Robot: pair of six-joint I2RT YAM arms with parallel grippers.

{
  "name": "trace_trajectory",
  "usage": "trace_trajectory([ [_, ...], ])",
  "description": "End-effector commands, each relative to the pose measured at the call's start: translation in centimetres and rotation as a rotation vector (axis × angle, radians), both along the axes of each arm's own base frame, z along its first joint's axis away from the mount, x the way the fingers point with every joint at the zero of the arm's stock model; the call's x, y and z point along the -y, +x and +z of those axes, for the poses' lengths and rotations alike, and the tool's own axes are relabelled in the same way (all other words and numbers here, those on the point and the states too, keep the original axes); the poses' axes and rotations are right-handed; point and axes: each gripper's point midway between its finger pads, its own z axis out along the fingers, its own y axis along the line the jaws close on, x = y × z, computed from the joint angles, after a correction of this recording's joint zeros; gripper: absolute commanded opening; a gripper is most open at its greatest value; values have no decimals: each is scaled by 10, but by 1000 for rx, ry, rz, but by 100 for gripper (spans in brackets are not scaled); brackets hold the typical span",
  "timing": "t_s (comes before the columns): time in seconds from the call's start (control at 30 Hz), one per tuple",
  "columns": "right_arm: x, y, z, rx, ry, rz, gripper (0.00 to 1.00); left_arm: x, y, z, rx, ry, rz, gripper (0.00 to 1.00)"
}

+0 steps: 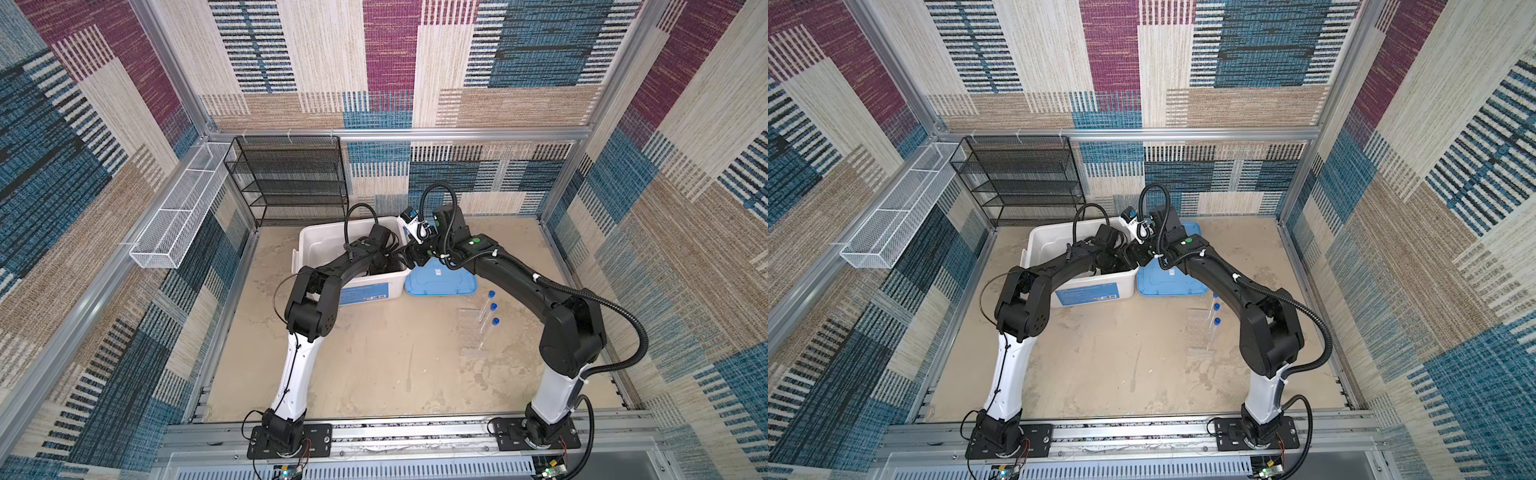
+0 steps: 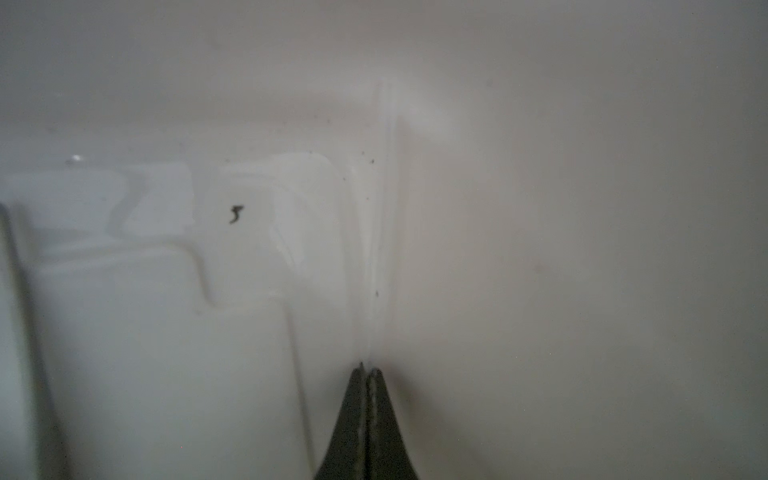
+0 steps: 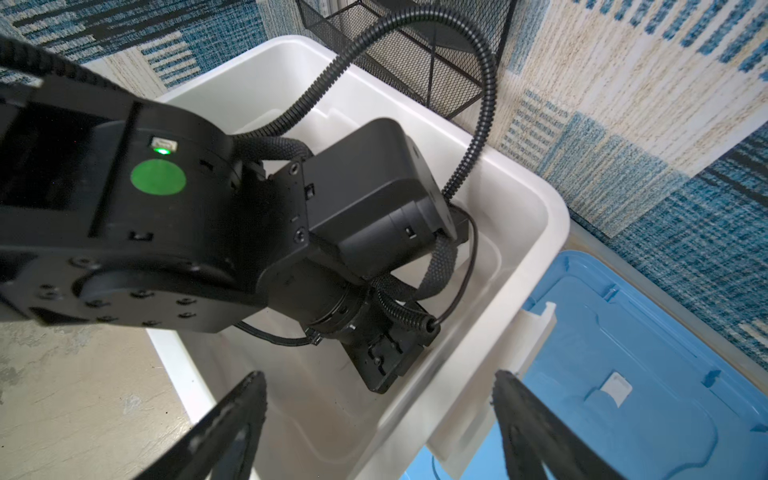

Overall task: Organize the chemistry lab equipment
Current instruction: 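Lower the held pipette into the white bin with the left gripper, then open the left gripper to release the pipette and raise it, then move the left gripper to the second clear pipette and grasp it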

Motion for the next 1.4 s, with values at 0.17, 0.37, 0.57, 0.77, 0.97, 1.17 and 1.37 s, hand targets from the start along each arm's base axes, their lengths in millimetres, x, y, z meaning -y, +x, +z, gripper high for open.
trace_trajectory([
  [0.17, -3, 0, 17, 24, 40, 3, 87, -3, 1, 25, 43, 7, -13, 30],
  [0.37, 0, -4, 31, 43, 52, -2, 87, -4, 1, 59, 105, -3, -25, 49],
  [0.57, 5, -8, 43, 63, 52, -15, 87, -4, -4, 87, 142, -27, -34, 67],
  [0.77, 10, -14, 68, 98, 84, -27, 88, -15, -11, 121, 194, -13, -15, 82],
  [0.97, 27, -31, 93, 132, 128, -79, 93, -32, -36, 176, 285, -23, -4, 98],
  [1.17, 52, -67, 86, 53, 139, -134, 99, -47, -88, 228, 372, -48, -63, 99],
  [1.37, 73, -120, 69, -25, 200, -128, 99, -39, -166, 225, 259, -147, -184, 98],
])
